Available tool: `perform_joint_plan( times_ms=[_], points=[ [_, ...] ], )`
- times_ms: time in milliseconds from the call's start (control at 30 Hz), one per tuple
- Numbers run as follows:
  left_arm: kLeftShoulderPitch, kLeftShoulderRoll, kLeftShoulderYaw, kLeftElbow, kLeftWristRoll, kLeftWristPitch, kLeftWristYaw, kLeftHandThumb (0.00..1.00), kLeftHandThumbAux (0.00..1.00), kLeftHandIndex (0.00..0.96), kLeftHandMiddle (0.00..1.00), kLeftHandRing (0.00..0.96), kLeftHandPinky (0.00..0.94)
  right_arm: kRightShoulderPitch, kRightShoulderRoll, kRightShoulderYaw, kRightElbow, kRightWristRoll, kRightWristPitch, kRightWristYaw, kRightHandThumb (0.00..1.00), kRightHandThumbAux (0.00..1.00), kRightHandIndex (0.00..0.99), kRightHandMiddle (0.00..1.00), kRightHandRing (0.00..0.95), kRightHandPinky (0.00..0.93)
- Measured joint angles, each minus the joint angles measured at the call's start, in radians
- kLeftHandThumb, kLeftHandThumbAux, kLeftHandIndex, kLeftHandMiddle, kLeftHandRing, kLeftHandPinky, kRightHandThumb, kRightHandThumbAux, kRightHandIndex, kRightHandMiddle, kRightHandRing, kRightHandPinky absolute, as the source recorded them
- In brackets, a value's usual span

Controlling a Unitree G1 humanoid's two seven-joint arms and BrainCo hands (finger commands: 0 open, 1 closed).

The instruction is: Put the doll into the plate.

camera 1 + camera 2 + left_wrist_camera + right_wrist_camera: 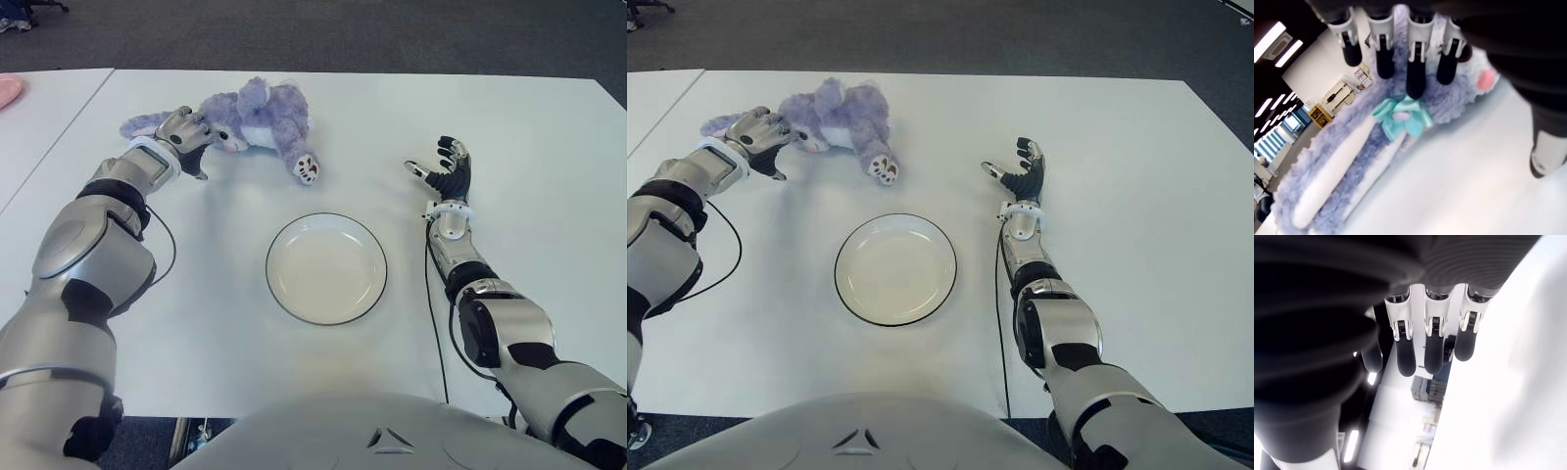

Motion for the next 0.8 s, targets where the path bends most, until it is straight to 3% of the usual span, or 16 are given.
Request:
perform_joint_plan(
  times_ms=[400, 800],
  points=[
    [0.0, 0.006, 0.018, -0.001, -0.008, -0.01, 0.001, 0.024, 0.53, 0.0, 0.0, 0.0, 0.0, 0.0, 0.0, 0.003, 0.0, 0.0, 0.0, 0.0, 0.0, 0.839, 0.217, 0.238, 0.205, 0.2],
    [0.024, 0.086, 0.085, -0.006, -0.081, -0.057, 0.031, 0.265, 0.497, 0.072, 0.0, 0.0, 0.0, -0.001, 0.0, 0.002, 0.0, 0.0, 0.0, 0.005, 0.0, 0.84, 0.213, 0.237, 0.204, 0.198]
  ],
)
